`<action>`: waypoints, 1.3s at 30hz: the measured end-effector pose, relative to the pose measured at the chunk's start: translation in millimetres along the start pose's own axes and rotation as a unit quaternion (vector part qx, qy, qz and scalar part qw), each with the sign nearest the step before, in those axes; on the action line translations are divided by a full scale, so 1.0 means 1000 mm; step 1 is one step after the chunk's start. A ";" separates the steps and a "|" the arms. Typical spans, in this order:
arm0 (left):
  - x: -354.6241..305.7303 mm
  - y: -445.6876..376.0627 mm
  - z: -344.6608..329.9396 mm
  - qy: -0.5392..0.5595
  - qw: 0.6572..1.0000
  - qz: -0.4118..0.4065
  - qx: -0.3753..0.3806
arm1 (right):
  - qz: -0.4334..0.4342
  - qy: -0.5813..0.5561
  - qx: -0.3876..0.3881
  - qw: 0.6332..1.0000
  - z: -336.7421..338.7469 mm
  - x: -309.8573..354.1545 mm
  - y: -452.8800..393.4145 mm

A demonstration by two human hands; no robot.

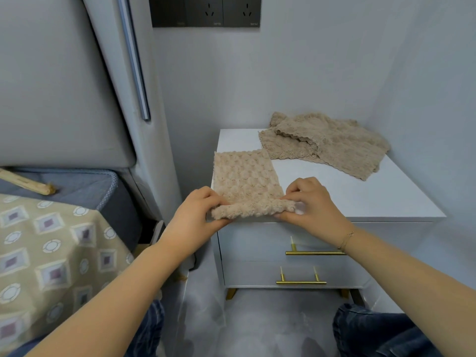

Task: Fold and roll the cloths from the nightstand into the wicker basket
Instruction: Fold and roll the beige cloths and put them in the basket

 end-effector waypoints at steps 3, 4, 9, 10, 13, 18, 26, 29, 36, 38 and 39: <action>0.002 -0.005 0.002 0.052 0.996 0.076 0.010 | -0.055 0.007 0.014 0.998 -0.002 -0.005 -0.007; 0.001 -0.007 0.004 0.083 0.992 0.093 0.029 | -0.076 -0.005 0.023 0.997 -0.002 -0.005 -0.009; 0.006 -0.014 0.001 0.209 0.957 0.190 0.070 | -0.144 -0.062 0.016 0.988 -0.003 -0.005 -0.017; 0.010 -0.015 -0.001 0.223 0.947 0.220 0.069 | -0.152 -0.070 0.007 0.986 -0.005 -0.005 -0.018; 0.026 -0.022 -0.009 0.242 0.926 0.283 0.065 | -0.172 -0.054 -0.014 0.984 -0.008 -0.006 -0.022; 0.029 -0.028 -0.015 0.214 0.920 0.326 0.042 | -0.179 0.027 -0.020 0.983 -0.012 -0.011 -0.028; 0.018 -0.030 0.000 -0.041 0.992 0.090 -0.074 | -0.043 -0.029 -0.049 0.997 -0.007 -0.010 -0.030; 0.013 -0.029 0.006 -0.116 0.989 -0.015 -0.087 | 0.021 -0.021 -0.027 0.999 -0.007 -0.011 -0.029; 0.017 -0.030 0.001 -0.086 0.994 -0.064 -0.028 | 0.061 0.040 0.017 0.997 -0.007 -0.012 -0.026; 0.019 -0.028 -0.001 -0.056 0.998 -0.041 -0.011 | 0.058 0.048 0.036 0.997 -0.007 -0.010 -0.024; 0.019 -0.026 -0.002 -0.041 0.999 -0.028 0.001 | 0.053 0.046 0.046 0.996 -0.006 -0.009 -0.022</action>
Point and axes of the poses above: each hand's wrist, its own y-axis away from the middle knuckle, its own z-axis out of the back of the hand, x = y × z, the point moved 2 cm from there along -y, towards the middle knuckle, and after that the axes turned 3 degrees about -y, right-handed, at the moved point
